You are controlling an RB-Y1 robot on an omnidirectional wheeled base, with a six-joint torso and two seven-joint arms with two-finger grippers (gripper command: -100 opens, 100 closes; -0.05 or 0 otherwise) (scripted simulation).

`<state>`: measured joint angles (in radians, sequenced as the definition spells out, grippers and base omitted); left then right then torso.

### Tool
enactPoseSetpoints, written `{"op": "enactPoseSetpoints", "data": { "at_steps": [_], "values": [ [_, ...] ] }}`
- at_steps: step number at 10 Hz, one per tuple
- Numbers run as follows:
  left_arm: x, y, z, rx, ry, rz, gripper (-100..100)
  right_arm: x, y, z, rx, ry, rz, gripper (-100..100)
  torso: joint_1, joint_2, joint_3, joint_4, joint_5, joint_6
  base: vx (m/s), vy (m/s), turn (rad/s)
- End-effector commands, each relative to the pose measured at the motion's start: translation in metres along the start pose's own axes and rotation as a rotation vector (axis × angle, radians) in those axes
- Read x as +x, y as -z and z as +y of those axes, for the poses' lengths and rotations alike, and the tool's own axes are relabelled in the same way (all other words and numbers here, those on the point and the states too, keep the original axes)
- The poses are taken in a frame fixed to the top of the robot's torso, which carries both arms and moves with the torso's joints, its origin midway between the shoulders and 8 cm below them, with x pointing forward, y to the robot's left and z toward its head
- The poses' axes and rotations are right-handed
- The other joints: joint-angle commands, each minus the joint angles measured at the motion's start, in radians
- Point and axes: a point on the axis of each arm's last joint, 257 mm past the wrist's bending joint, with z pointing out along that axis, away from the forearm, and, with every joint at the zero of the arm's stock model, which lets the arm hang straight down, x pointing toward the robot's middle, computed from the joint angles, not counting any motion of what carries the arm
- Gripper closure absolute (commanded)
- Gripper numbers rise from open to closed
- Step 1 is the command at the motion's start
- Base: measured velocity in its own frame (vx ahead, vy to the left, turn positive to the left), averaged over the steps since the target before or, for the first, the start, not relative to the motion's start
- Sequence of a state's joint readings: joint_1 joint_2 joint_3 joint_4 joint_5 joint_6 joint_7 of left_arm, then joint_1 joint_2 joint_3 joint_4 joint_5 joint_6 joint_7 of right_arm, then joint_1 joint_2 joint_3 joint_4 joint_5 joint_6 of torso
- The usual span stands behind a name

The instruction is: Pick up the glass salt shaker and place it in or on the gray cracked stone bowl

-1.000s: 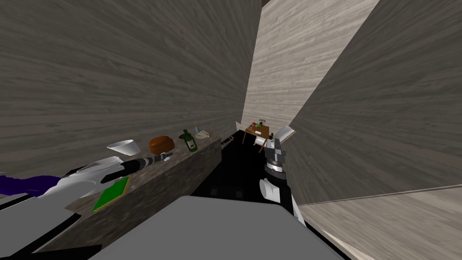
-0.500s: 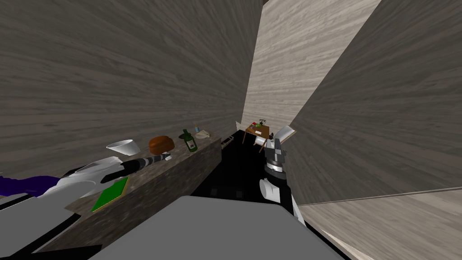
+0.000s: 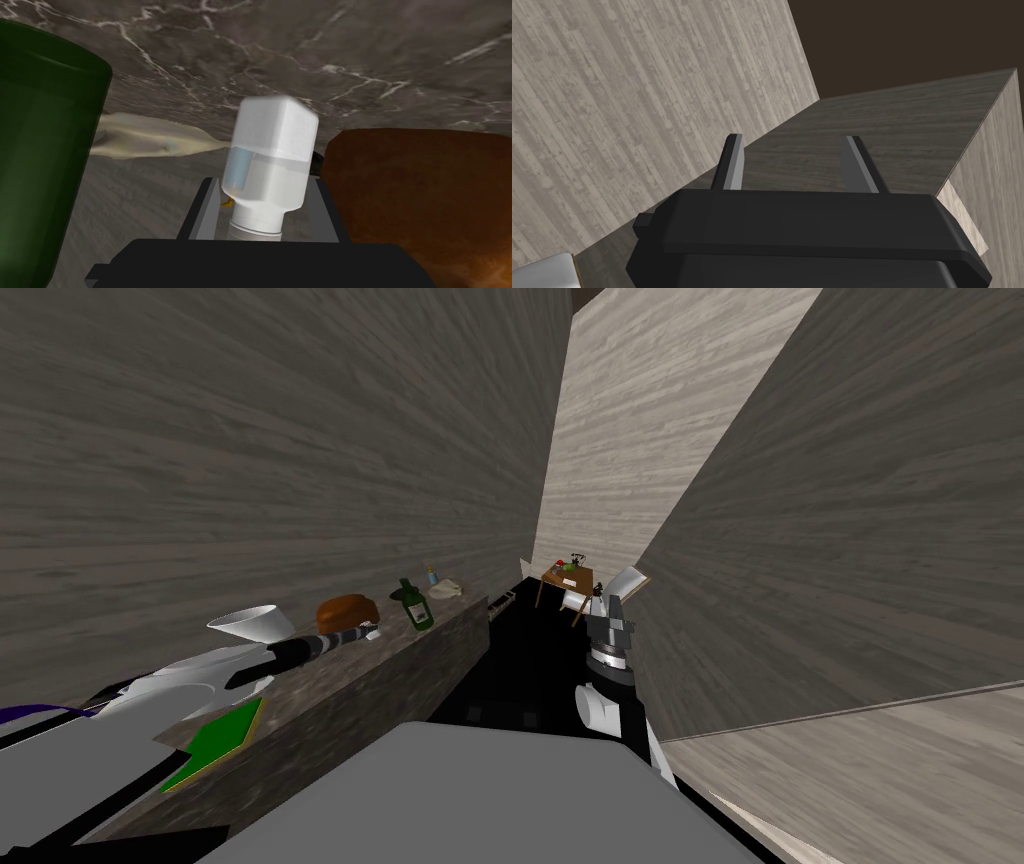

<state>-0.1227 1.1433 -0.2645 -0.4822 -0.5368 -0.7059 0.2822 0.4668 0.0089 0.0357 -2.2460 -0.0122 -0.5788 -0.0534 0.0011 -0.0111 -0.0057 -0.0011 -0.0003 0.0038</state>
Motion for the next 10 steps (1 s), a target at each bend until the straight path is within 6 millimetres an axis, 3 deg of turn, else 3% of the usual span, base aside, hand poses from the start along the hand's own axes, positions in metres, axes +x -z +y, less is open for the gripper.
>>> {"op": "enactPoseSetpoints", "data": {
  "at_steps": [1,3,6,8,10],
  "values": [
    [-0.004,0.0,-0.003,0.004,-0.004,-0.005,100,0.0,0.0,0.0,0.0,0.0,0.0,0,0.0,0.0,0.0,0.0,0.0,0.0,0.084,0.043,-0.024],
    [-0.033,-0.001,-0.01,0.016,-0.008,-0.052,100,0.0,0.0,0.0,0.0,0.0,0.0,0,-0.002,0.0,0.0,0.0,0.0,0.003,0.148,0.036,-0.301],
    [-0.033,-0.001,-0.01,0.016,-0.008,-0.052,100,0.0,0.0,0.0,0.0,0.0,0.0,0,-0.002,0.002,0.001,-0.001,0.001,-0.002,0.07,0.028,-0.002],
    [-0.055,0.009,-0.003,0.002,0.001,-0.073,100,0.0,0.0,0.0,0.0,0.0,0.0,0,-0.002,0.006,0.004,0.001,-0.001,0.0,0.086,0.043,-0.232],
    [-0.065,0.018,0.006,-0.017,0.013,-0.074,100,0.0,0.0,0.0,0.0,0.0,0.0,0,0.0,-0.002,-0.001,0.0,-0.001,0.001,0.145,0.085,-0.177]
  ]
}}
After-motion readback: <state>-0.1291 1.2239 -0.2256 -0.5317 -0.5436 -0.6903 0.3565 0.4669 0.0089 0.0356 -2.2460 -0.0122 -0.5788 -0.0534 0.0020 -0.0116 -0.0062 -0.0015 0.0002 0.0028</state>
